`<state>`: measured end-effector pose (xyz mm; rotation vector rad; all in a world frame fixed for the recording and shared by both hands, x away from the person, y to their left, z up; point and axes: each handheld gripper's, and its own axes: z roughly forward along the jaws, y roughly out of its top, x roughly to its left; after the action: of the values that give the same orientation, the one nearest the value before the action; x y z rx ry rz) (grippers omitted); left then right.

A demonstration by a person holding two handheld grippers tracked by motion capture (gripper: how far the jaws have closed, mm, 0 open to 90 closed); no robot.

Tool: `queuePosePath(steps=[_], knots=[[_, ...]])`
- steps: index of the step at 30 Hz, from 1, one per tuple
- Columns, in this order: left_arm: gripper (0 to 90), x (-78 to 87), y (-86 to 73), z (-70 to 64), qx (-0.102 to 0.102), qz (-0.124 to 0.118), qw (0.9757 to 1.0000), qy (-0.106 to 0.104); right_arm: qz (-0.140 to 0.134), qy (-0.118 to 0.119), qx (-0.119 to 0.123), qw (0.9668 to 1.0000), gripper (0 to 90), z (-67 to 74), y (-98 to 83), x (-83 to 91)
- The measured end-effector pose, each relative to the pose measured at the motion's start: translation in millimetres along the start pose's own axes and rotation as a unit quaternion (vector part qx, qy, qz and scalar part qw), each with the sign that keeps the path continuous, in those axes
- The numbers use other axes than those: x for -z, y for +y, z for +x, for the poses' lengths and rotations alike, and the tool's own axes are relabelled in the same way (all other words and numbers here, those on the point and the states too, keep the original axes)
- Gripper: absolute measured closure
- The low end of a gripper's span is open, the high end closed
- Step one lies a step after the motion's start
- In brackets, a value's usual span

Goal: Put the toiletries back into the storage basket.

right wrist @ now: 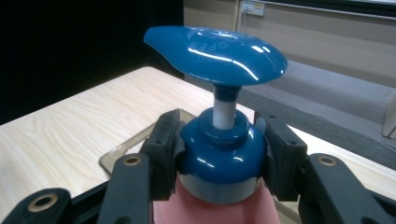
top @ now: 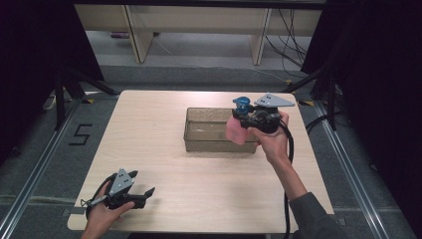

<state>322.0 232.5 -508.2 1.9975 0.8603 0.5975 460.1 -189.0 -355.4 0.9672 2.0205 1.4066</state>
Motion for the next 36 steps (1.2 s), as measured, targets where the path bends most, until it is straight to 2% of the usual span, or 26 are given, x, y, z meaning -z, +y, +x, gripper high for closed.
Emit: queuePosePath(steps=[1, 2, 4, 5, 6, 7, 9, 10, 12, 13, 15, 16, 17, 18, 22, 25, 27, 28, 29, 30, 33, 34, 36], knots=[[14.9, 0.2, -0.3, -0.5, 0.002, 0.0, 1.0, 0.001, 0.0, -0.003, 0.008, 1.0, 53.7, -3.4, 1.1, -1.2], [14.9, 0.3, -0.1, -0.4, 0.003, 0.002, 1.0, 0.0, 0.002, 0.002, -0.002, 1.0, 53.7, -3.3, 1.2, -2.6], [14.9, -0.3, 0.6, 0.9, -0.005, -0.002, 1.0, 0.002, 0.001, -0.01, 0.008, 0.9999, 53.7, -7.2, 2.0, -4.7], [14.9, -0.1, 0.5, 0.9, -0.006, -0.001, 1.0, 0.0, 0.006, -0.011, 0.0, 0.9999, 53.7, -8.5, 1.9, -5.9], [14.9, 0.1, -0.2, -0.6, 0.002, -0.001, 1.0, 0.001, 0.001, -0.015, 0.006, 0.9999, 53.7, -11.5, 1.7, -7.8], [14.9, 0.4, -0.2, -0.6, 0.004, 0.001, 1.0, 0.0, 0.006, -0.014, -0.001, 0.9999, 53.7, -12.4, 1.5, -8.7], [14.9, -0.1, 0.5, 1.0, -0.004, -0.001, 1.0, 0.002, 0.005, -0.023, 0.006, 0.9997, 53.7, -16.4, 1.1, -11.0], [14.9, -0.1, 0.5, 1.2, -0.006, -0.001, 1.0, 0.001, 0.006, -0.025, -0.011, 0.9996, 53.7, -15.1, 0.2, -12.1], [14.9, 0.3, -0.1, -0.3, 0.003, 0.003, 1.0, -0.002, 0.012, -0.023, -0.007, 0.9996, 53.7, -19.3, -0.4, -15.0], [14.9, 0.3, 0.1, -0.2, 0.002, 0.002, 1.0, -0.001, 0.017, -0.028, -0.011, 0.9994, 53.7, -20.9, -1.2, -16.8], [14.9, -0.3, 0.5, 0.4, -0.004, -0.002, 1.0, 0.0, 0.016, -0.036, 0.002, 0.9992, 53.7, -24.7, -3.0, -20.5], [14.9, 0.0, 0.2, 0.4, -0.003, -0.001, 1.0, 0.0, 0.02, -0.032, -0.007, 0.9993, 53.7, -24.7, -3.9, -22.0], [14.9, 0.2, 0.1, 0.4, -0.002, 0.0, 1.0, 0.001, 0.022, -0.037, -0.008, 0.999, 53.7, -26.9, -5.6, -24.2], [14.9, 0.3, 0.1, 0.7, -0.002, 0.0, 1.0, 0.001, 0.028, -0.039, -0.019, 0.9987, 53.7, -26.6, -6.4, -24.8], [14.9, -0.1, 0.1, 0.3, 0.0, -0.001, 1.0, 0.001, 0.024, -0.045, -0.016, 0.9986, 53.7, -33.3, -9.9, -30.4], [14.9, 0.1, -0.1, -0.2, 0.002, 0.004, 1.0, 0.0, 0.03, -0.049, -0.027, 0.998, 53.7, -35.1, -12.6, -33.6], [14.8, -0.1, 0.5, 0.7, -0.003, 0.001, 1.0, -0.002, 0.031, -0.051, -0.021, 0.998, 53.7, -37.1, -15.2, -36.2], [14.9, 0.0, 0.3, 0.4, -0.003, -0.001, 1.0, 0.0, 0.036, -0.05, -0.023, 0.9979, 53.7, -37.8, -16.5, -36.3], [14.9, 0.2, 0.0, 0.3, -0.002, -0.001, 1.0, 0.0, 0.029, -0.055, -0.029, 0.9976, 53.7, -37.3, -18.5, -37.9], [14.8, 0.3, 0.0, 0.3, -0.001, -0.001, 1.0, 0.0, 0.032, -0.05, -0.023, 0.998, 53.7, -39.2, -19.7, -38.8], [14.9, 0.0, 0.3, 1.2, -0.005, -0.002, 1.0, 0.001, 0.037, -0.054, -0.031, 0.9974, 53.7, -39.0, -23.9, -40.0], [14.9, 0.3, 0.0, 0.7, -0.004, -0.001, 1.0, 0.001, 0.037, -0.053, -0.024, 0.9976, 53.7, -40.3, -25.1, -40.0], [14.9, 0.4, 0.2, 0.7, -0.002, 0.001, 1.0, 0.002, 0.041, -0.054, -0.032, 0.9972, 53.7, -38.8, -27.7, -40.9]])
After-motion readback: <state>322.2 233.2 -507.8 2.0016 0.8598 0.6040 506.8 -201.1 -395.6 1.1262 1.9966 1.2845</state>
